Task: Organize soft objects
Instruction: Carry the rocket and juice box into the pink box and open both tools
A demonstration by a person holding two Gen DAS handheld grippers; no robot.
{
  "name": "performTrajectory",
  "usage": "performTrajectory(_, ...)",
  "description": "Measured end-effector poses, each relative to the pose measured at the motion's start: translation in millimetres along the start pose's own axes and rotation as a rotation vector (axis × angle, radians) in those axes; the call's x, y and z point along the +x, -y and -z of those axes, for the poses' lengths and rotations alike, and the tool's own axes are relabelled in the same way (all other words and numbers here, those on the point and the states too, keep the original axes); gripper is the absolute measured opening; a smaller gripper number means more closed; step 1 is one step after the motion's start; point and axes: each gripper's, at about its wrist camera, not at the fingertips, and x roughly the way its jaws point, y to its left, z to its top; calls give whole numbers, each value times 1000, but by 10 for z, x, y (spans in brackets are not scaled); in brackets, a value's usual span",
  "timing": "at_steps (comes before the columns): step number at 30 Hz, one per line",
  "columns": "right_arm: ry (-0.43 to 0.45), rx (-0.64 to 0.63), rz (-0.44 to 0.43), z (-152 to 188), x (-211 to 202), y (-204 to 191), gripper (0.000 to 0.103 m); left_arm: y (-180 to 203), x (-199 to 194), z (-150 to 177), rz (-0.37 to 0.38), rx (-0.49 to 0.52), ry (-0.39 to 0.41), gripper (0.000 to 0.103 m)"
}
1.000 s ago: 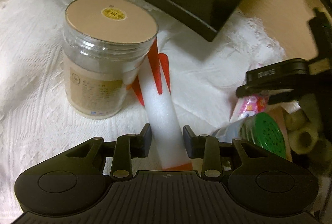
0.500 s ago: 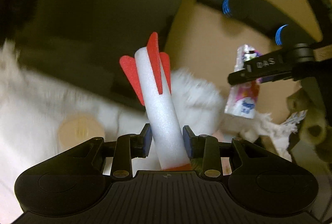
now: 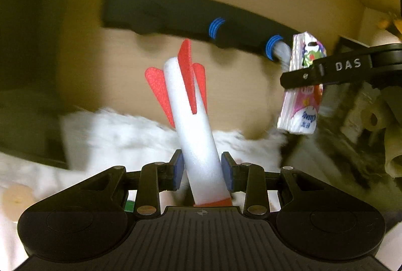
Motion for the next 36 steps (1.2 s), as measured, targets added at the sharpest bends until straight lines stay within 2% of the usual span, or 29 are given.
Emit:
performTrajectory(6,-40,76,24,227,136,429,50,282,350,105,129,-17,-119,37)
performTrajectory(13,-159,133,-5,469,545,601,50,389,911,330,206,-46,-235,38)
performTrajectory(18,-282,123,-46,734,1019,530,50,286,1399,613,135,-90,-341,37)
performTrajectory(21,-327,111,-49,888,1320,447,50,197,1431,669,167,-124,-321,38)
performTrajectory(23,-342,75,-14,978,1524,375,50,209,1431,665,179,-84,-329,38)
performTrajectory(25,-348,59,-19,1068,1675,333,50,199,1415,655,186,-67,-340,38)
performTrajectory(30,-367,182,-101,1170,2036,483,50,157,1366,630,219,-65,-362,38)
performTrajectory(33,-363,245,-137,1185,2116,595,50,152,1345,620,233,-64,-366,38)
performTrajectory(35,-352,275,-154,1173,2084,660,54,161,1304,608,240,-63,-360,38)
performTrajectory(36,-346,293,-165,1165,2045,690,61,165,1275,598,248,-63,-353,38)
